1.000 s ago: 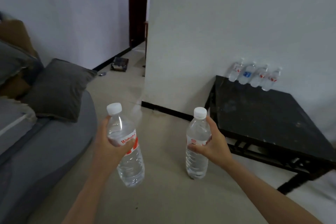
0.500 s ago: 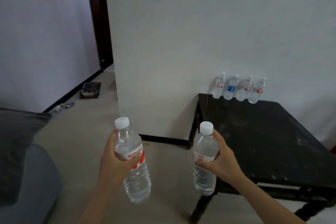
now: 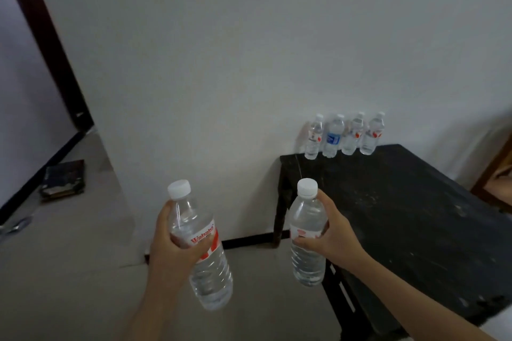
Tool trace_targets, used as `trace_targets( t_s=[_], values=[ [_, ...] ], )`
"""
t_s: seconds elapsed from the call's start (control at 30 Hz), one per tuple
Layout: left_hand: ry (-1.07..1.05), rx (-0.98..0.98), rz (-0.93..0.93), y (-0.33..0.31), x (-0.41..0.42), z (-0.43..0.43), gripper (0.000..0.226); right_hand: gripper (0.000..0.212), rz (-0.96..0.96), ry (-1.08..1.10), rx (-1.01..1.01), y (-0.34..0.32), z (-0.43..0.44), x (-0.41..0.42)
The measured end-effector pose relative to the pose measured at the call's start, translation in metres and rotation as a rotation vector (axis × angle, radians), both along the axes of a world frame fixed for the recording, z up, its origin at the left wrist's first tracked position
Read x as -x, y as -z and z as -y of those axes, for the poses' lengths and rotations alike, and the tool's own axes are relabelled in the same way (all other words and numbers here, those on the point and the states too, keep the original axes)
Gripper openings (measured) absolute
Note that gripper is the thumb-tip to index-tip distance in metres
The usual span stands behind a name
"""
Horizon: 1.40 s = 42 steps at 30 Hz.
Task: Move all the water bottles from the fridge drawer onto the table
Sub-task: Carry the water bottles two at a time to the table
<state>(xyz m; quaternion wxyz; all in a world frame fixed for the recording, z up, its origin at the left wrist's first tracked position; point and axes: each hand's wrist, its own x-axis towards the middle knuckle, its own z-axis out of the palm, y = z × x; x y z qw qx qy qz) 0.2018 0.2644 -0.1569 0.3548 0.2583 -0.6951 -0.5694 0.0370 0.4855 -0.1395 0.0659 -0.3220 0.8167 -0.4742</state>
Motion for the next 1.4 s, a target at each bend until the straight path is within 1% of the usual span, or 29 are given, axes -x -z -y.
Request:
trace_targets(
  t_s=[0.1, 0.17, 0.23, 0.4, 0.53, 0.6, 0.67, 0.77, 0.93, 1.0, 1.07, 1.1, 1.17, 1.23, 1.33, 1.4],
  values=[
    [0.105, 0.015, 0.030, -0.001, 0.038, 0.042, 0.094, 0.090, 0.055, 0.092, 0.010, -0.001, 0.028, 0.019],
    [0.153, 0.019, 0.019, -0.002, 0.064, 0.063, 0.088, 0.086, 0.090, 0.155, 0.031, 0.000, 0.042, 0.032],
    [0.214, 0.012, 0.018, 0.003, 0.092, 0.079, 0.089, 0.084, 0.133, 0.224, 0.031, 0.007, 0.049, 0.047],
    [0.334, 0.003, 0.067, 0.024, 0.158, 0.092, 0.090, 0.086, 0.172, 0.378, -0.010, 0.024, 0.040, 0.074],
    [0.459, 0.013, 0.089, 0.033, 0.216, 0.084, 0.088, 0.091, 0.189, 0.475, -0.019, 0.038, 0.018, 0.112],
    [0.496, 0.013, 0.105, 0.039, 0.249, 0.078, 0.091, 0.096, 0.195, 0.529, -0.016, 0.049, 0.008, 0.140],
    [0.517, 0.031, 0.115, 0.041, 0.281, 0.073, 0.093, 0.098, 0.200, 0.548, -0.019, 0.056, 0.002, 0.168],
    [0.534, 0.067, 0.096, 0.047, 0.339, 0.062, 0.087, 0.098, 0.233, 0.545, -0.008, 0.066, -0.005, 0.219],
    [0.522, 0.089, 0.105, 0.057, 0.420, 0.040, 0.085, 0.095, 0.253, 0.574, 0.011, 0.079, -0.013, 0.289],
    [0.521, 0.073, 0.120, 0.068, 0.446, 0.029, 0.081, 0.090, 0.280, 0.625, 0.021, 0.087, -0.017, 0.309],
    [0.534, 0.042, 0.151, 0.077, 0.465, 0.018, 0.085, 0.083, 0.320, 0.671, 0.048, 0.092, -0.019, 0.318],
    [0.551, 0.027, 0.159, 0.083, 0.480, 0.011, 0.080, 0.080, 0.339, 0.697, 0.057, 0.095, -0.022, 0.328],
    [0.583, 0.047, 0.158, 0.088, 0.499, -0.001, 0.060, 0.077, 0.377, 0.736, 0.061, 0.099, -0.025, 0.338],
    [0.597, 0.065, 0.154, 0.092, 0.521, -0.010, 0.051, 0.078, 0.406, 0.777, 0.050, 0.104, -0.026, 0.349],
    [0.664, 0.109, 0.203, 0.111, 0.555, -0.015, 0.046, 0.077, 0.424, 0.847, 0.048, 0.108, -0.023, 0.366],
    [0.699, 0.105, 0.268, 0.122, 0.574, -0.016, 0.056, 0.074, 0.413, 0.890, 0.047, 0.108, -0.019, 0.377]
  ],
)
